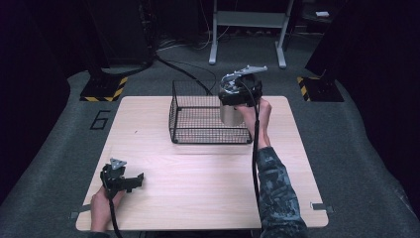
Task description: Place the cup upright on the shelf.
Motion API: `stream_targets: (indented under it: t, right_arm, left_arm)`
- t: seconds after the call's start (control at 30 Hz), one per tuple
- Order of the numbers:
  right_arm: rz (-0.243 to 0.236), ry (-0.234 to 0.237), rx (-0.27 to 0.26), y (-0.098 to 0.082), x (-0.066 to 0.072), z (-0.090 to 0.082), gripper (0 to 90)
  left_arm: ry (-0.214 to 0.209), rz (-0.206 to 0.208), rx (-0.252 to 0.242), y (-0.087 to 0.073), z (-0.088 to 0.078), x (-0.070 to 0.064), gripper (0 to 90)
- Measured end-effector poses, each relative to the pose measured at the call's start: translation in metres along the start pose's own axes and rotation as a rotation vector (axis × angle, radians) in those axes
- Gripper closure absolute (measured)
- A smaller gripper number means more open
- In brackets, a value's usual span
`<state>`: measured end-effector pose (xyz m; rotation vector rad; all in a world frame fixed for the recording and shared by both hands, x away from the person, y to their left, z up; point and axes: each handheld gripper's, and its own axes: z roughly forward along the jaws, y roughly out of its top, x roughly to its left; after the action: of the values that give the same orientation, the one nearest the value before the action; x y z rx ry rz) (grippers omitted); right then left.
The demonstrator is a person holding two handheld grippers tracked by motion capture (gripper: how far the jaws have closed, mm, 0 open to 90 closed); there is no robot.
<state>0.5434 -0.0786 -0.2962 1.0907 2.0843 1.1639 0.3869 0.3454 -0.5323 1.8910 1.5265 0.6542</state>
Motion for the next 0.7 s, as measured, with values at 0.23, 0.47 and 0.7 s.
stream_targets:
  t: [0.23,0.47,0.7]
  right_arm:
    - [0.002,-0.010,0.002,0.001,-0.001,0.008,3.5]
    - [0.012,-0.014,0.014,0.001,-0.003,0.017,3.5]
    - [0.027,-0.018,0.038,0.000,-0.006,0.032,3.5]
  left_arm:
    - [-0.001,-0.002,-0.002,0.000,0.000,0.000,0.0]
    - [-0.001,-0.002,-0.002,0.000,0.000,0.000,0.0]
    - [-0.001,-0.001,-0.002,0.000,0.000,0.000,0.0]
